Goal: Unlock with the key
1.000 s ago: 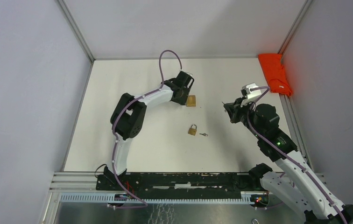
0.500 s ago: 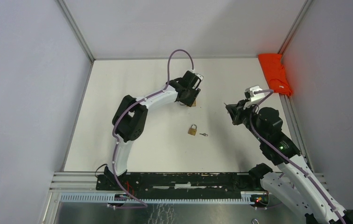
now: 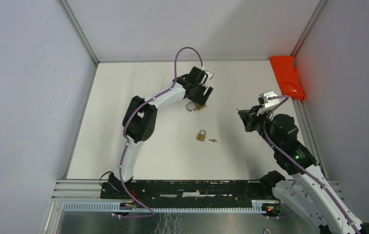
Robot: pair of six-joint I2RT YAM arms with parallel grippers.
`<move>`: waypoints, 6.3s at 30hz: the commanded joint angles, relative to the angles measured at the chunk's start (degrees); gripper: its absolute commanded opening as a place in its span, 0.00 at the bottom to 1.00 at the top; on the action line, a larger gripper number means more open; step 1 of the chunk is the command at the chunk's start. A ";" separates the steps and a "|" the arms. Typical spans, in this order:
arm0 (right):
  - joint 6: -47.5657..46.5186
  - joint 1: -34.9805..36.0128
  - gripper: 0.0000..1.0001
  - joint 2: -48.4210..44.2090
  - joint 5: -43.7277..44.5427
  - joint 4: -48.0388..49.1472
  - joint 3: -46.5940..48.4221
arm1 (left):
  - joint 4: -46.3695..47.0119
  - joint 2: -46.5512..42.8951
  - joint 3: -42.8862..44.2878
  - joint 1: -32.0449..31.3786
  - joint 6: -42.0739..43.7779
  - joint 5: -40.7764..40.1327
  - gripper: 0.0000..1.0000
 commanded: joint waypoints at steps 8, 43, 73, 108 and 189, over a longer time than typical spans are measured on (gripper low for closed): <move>-1.33 -0.14 0.00 0.46 0.33 2.32 2.36 | -2.74 -2.31 -1.30 -2.74 -15.09 0.75 0.80; -1.27 -0.13 0.00 -0.36 -0.23 1.77 1.90 | -2.53 -2.53 -3.95 3.38 -13.33 -14.14 0.82; -4.26 -0.13 0.00 -2.11 -1.79 3.50 -0.27 | 1.41 -0.64 -4.91 2.86 -36.98 -9.80 0.88; -4.34 -0.12 0.00 -5.35 -8.22 5.87 -3.20 | -2.23 -1.71 -15.21 2.06 -27.97 -14.71 0.29; 17.94 -10.92 0.00 44.05 -29.68 40.06 -5.00 | 25.60 -32.28 -43.19 2.28 -12.68 12.33 0.30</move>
